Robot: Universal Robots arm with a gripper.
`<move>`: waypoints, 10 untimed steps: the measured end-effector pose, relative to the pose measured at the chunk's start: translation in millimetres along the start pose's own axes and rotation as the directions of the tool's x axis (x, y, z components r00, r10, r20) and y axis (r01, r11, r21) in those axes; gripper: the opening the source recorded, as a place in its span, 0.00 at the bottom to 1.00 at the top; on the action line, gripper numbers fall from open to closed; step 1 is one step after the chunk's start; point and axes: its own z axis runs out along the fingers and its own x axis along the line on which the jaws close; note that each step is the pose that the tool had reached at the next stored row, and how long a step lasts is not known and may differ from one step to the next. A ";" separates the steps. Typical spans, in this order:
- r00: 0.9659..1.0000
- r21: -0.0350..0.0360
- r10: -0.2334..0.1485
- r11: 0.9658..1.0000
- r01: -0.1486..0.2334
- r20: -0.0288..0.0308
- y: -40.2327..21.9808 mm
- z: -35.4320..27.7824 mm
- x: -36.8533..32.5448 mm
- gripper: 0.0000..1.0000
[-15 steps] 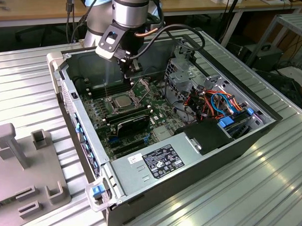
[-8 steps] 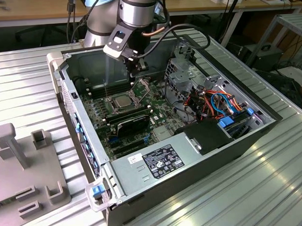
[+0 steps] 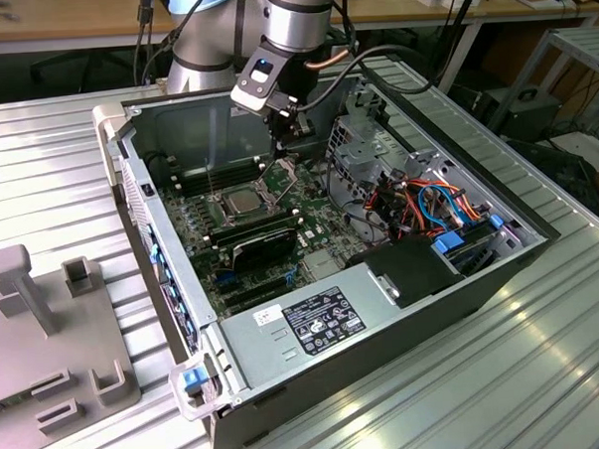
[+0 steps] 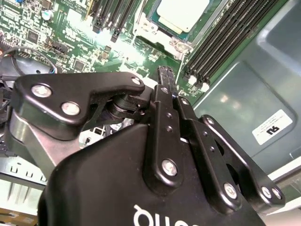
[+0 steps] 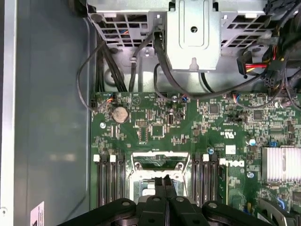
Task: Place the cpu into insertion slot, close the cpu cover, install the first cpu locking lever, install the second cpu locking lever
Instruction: 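Close the cpu cover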
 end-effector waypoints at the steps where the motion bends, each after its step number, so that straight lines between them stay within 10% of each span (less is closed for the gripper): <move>1: 1.000 0.000 0.000 1.000 0.000 0.000 0.0 0.0 0.0 0.11; 10: 1.000 0.000 0.000 1.000 0.000 0.000 4.6 0.2 0.0 0.11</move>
